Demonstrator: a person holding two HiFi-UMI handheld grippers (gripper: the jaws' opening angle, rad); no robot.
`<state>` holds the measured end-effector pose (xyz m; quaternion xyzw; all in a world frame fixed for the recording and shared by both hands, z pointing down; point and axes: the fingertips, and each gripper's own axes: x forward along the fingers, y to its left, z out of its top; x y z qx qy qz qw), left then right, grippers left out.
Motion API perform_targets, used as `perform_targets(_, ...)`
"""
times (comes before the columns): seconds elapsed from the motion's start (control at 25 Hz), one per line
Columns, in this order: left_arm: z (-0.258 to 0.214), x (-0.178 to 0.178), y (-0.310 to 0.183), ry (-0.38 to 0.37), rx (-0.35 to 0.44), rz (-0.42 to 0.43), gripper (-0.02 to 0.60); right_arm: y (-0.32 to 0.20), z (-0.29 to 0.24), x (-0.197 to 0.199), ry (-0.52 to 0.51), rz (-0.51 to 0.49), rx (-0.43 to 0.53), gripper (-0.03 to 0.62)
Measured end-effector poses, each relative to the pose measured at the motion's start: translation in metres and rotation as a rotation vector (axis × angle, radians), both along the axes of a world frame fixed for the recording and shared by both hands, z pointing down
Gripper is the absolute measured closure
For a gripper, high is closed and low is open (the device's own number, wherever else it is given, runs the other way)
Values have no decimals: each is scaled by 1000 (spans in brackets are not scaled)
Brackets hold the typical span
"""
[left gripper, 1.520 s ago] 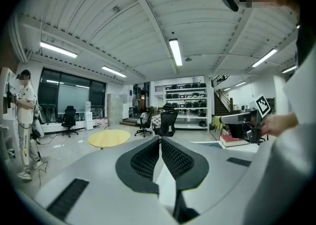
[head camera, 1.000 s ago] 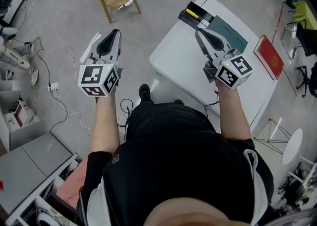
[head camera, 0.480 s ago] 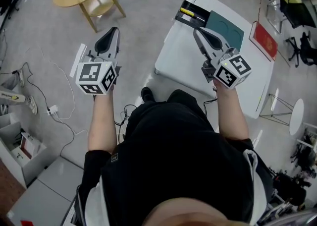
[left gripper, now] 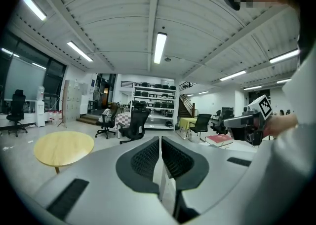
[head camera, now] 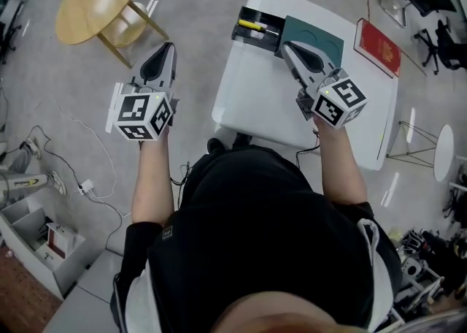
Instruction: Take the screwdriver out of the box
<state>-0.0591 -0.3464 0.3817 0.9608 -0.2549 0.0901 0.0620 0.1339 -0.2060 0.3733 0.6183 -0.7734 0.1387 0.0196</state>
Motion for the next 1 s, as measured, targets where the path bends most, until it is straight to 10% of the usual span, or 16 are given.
perform_targets(1.0, 37, 83, -69, -73, -27, 145, 552, -97, 93, 62, 177, -63, -303, 560)
